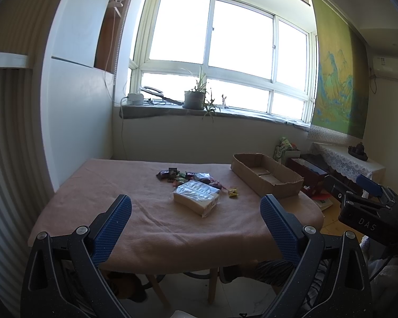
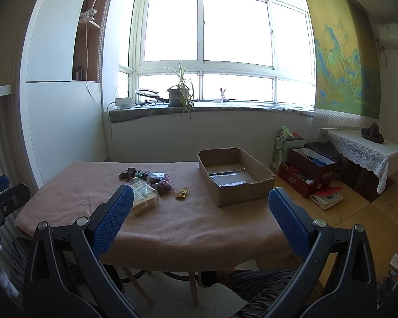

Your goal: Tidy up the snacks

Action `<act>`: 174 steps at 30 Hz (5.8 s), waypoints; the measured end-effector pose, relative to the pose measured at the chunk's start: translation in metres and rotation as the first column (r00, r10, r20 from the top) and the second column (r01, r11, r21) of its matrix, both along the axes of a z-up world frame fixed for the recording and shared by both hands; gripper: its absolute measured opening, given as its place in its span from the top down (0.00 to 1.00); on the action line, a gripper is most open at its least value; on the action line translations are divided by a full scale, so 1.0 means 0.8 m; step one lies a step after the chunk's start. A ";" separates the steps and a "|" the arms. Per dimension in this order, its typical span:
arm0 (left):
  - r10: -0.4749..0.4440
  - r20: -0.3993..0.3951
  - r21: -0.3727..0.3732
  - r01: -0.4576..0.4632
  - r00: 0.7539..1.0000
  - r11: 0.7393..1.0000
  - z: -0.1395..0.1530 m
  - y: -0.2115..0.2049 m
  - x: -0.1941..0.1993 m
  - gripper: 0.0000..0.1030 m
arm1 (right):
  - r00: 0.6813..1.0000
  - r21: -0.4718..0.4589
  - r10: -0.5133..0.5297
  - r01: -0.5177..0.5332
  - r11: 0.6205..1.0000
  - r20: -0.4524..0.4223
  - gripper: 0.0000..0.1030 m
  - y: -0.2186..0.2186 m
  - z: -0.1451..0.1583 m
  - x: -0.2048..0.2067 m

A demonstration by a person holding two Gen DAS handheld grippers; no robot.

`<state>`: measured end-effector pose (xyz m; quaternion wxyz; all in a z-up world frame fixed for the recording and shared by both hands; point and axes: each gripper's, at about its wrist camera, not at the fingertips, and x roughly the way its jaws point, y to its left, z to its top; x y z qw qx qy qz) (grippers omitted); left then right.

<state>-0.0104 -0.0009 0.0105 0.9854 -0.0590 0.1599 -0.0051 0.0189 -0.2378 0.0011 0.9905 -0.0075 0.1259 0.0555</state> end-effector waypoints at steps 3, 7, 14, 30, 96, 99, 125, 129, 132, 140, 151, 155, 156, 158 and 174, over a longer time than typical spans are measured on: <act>0.000 0.001 0.000 0.000 1.000 1.000 0.000 0.000 0.000 0.05 | 1.000 0.000 0.000 0.000 1.000 0.000 0.00 0.000 -0.001 0.000; 0.001 0.001 0.000 -0.001 1.000 1.000 0.000 -0.001 -0.001 0.05 | 1.000 0.001 0.000 0.000 1.000 0.000 0.00 0.001 0.000 0.000; 0.001 0.001 0.000 -0.001 1.000 1.000 -0.001 0.000 -0.001 0.05 | 1.000 0.000 0.004 -0.004 1.000 -0.002 0.00 0.002 0.003 0.000; -0.005 -0.111 -0.044 0.000 0.994 0.999 -0.023 0.027 0.075 0.06 | 0.995 0.025 0.078 -0.077 0.997 -0.067 0.00 0.011 -0.005 0.074; -0.258 -0.389 -0.258 0.164 0.884 0.952 -0.106 0.002 0.313 0.35 | 0.533 0.251 0.583 -0.568 0.784 -0.613 0.40 0.142 -0.108 0.398; -0.278 -0.370 -0.248 0.194 0.886 0.949 -0.095 -0.014 0.322 0.35 | 0.559 0.245 0.578 -0.558 0.793 -0.594 0.40 0.124 -0.092 0.398; -0.486 -0.330 -0.196 0.445 0.809 0.874 -0.075 -0.180 0.428 0.34 | 0.738 0.229 0.402 -0.330 0.916 -0.542 0.40 -0.067 -0.049 0.443; -0.499 -0.344 -0.186 0.463 0.795 0.866 -0.080 -0.202 0.438 0.34 | 0.744 0.236 0.376 -0.294 0.926 -0.552 0.40 -0.093 -0.058 0.453; -0.510 -0.357 -0.189 0.474 0.782 0.860 -0.085 -0.215 0.444 0.34 | 0.745 0.240 0.361 -0.271 0.932 -0.561 0.40 -0.108 -0.065 0.459; -0.528 -0.383 -0.193 0.493 0.758 0.848 -0.093 -0.234 0.453 0.34 | 0.742 0.246 0.332 -0.228 0.942 -0.582 0.40 -0.132 -0.081 0.473; -0.501 -0.417 -0.118 0.501 0.758 0.857 -0.096 -0.249 0.452 0.34 | 0.782 0.151 0.213 -0.153 0.977 -0.585 0.37 -0.139 -0.083 0.477; -0.505 -0.410 -0.128 0.500 0.760 0.857 -0.092 -0.241 0.448 0.34 | 0.797 0.137 0.186 -0.130 0.982 -0.574 0.32 -0.147 -0.076 0.473; -0.506 -0.406 -0.130 0.500 0.761 0.856 -0.090 -0.239 0.446 0.34 | 0.799 0.137 0.182 -0.125 0.983 -0.573 0.32 -0.149 -0.074 0.472; -0.510 -0.400 -0.134 0.502 0.761 0.854 -0.087 -0.234 0.442 0.34 | 0.805 0.136 0.174 -0.117 0.984 -0.567 0.32 -0.152 -0.071 0.469; -0.443 -0.299 -0.140 0.420 0.845 0.897 -0.050 -0.120 0.394 0.34 | 0.865 0.128 0.196 -0.153 0.980 -0.461 0.23 -0.109 -0.027 0.427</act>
